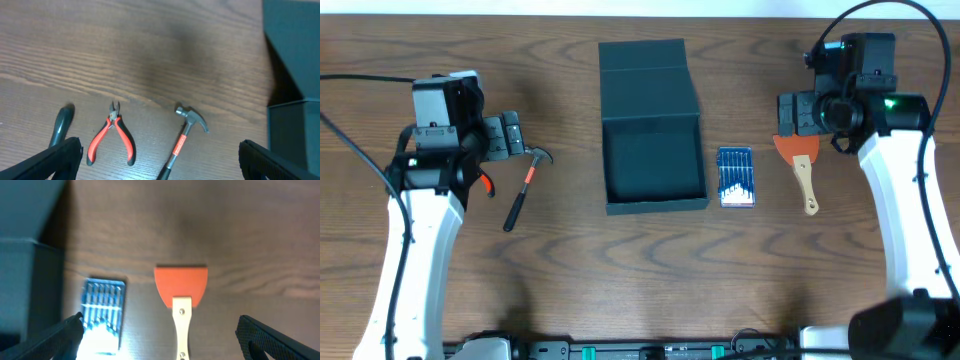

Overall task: Pack container
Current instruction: 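Reach the right gripper to the orange scraper and grasp its handle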

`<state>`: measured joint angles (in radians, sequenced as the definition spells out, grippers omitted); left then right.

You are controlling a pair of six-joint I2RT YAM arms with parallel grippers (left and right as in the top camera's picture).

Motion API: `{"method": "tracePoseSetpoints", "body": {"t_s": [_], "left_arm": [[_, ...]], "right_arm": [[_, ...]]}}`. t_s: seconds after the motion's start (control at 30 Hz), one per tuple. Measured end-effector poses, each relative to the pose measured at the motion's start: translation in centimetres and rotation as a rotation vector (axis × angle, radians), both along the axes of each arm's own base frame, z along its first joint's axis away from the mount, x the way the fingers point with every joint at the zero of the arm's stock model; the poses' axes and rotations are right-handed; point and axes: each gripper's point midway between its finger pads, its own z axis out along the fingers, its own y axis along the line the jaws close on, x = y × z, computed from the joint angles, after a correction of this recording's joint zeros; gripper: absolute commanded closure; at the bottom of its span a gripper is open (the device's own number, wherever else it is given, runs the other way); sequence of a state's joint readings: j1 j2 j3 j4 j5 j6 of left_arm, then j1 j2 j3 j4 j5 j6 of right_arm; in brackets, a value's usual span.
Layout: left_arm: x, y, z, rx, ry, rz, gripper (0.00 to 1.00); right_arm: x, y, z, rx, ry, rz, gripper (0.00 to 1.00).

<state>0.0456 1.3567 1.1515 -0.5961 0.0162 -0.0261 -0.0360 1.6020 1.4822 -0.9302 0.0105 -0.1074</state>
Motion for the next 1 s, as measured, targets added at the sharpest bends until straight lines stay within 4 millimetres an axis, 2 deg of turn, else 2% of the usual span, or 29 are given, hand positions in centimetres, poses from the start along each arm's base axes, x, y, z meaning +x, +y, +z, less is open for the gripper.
{"method": "tracePoseSetpoints", "body": {"t_s": [0.23,0.43,0.8,1.0], "left_arm": [[0.3,0.1,-1.5,-0.002,0.042,0.003,0.02],[0.4,0.1,-2.1,-0.003,0.059,0.003,0.02],[0.4,0.1,-2.1,-0.003,0.060,0.003,0.01],[0.4,0.1,-2.1,-0.003,0.060,0.003,0.02]], "right_arm": [[-0.2,-3.2,-7.0,0.013,0.210,-0.074,0.01],[-0.9,-4.2,-11.6,0.028,0.344,-0.096,0.07],[-2.2,-4.0,-17.3,0.035,0.513,-0.051,0.15],[-3.0,-3.9,-18.7,0.036,0.568,-0.043,0.23]]}}
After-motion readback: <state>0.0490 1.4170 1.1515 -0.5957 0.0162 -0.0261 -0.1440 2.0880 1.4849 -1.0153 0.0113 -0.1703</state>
